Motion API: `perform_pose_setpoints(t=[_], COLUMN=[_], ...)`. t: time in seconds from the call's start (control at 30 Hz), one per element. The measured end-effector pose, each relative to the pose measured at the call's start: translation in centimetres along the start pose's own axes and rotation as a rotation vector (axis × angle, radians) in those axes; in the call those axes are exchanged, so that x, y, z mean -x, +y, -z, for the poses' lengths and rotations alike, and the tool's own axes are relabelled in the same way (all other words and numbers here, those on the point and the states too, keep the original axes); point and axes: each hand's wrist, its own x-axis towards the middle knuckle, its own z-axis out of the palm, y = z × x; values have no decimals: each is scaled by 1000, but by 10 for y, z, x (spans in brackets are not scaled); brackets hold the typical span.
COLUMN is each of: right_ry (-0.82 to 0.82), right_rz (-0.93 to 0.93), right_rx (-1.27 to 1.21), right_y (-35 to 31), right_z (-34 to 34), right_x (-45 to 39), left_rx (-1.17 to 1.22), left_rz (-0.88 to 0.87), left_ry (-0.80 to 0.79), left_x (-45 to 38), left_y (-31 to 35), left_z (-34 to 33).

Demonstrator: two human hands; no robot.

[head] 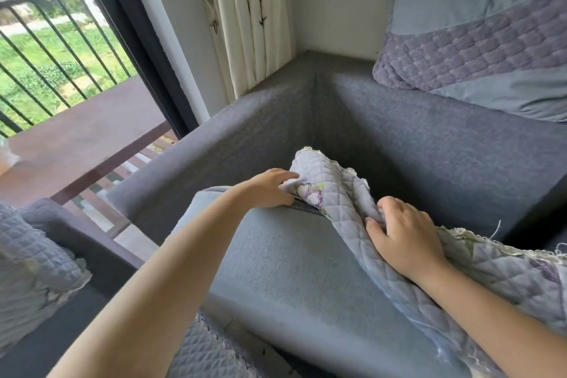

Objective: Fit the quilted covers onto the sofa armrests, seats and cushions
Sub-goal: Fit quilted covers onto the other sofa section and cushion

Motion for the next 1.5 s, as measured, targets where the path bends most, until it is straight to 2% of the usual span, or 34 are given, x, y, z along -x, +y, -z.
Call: perform_pose_setpoints(t=[0.07,0.13,0.33,0.4,0.47,0.53,0.57,0.6,0.7,0.8,0.87,0.93,0.97,1.03,1.07,1.13,1.2,1.3,1.37,1.4,1.47,1.5], right_ry=[0,-3,-60,-74,-104,-145,-156,-141,-99,-129,-239,-478,-596,-688,-683,-533,-382,-308,-268,-242,-178,-151], right_rz=[2,6,-40,-29,-7,6,25,63,124,224,371,463,454,384,350,309,312,343,357,364,391,401], right_rx=[-4,-16,-125,-73,-45,-70,-75,-44,84,5,45,143,176,238,250,189,138,128,128,135,145,143], right_y=[-2,-2,8,10,9,4,2,-1,-8,-7,-6,-12,-20,-34,-43,-54,-56,-55,-52,-51,-43,-38], right_z=[1,2,-1,-1,1,6,8,10,13,14,13,17,21,20,19,10,-2,-9,-10,-10,-7,-6], right_x=[2,5,-4,-4,-2,1,2,6,8,6,1,-3,-4,-3,-2,2,1,-6,-6,-5,-2,-2], left_rx=[-34,-105,75,-83,-426,-667,-668,-603,-417,-220,-88,90,164,236,250,211,71,-170,-237,-215,-49,0], left_rz=[24,-28,-193,-249,-252,-364,-369,-317,16,239,280,263,246,210,192,175,142,76,77,150,460,557], left_ry=[-63,-28,382,401,363,471,544,602,632,646,639,665,689,731,757,826,892,844,797,786,796,824], left_x=[-8,-13,-3,4,13,14,15,16,16,8,5,3,4,5,6,9,20,35,39,43,61,75], left_y=[6,11,16,10,-3,-24,-36,-45,-53,-57,-53,-48,-46,-47,-52,-64,-81,-105,-111,-118,-145,-167], left_z=[0,-5,-10,4,25,37,37,35,20,15,14,12,12,13,15,21,28,27,19,15,18,23])
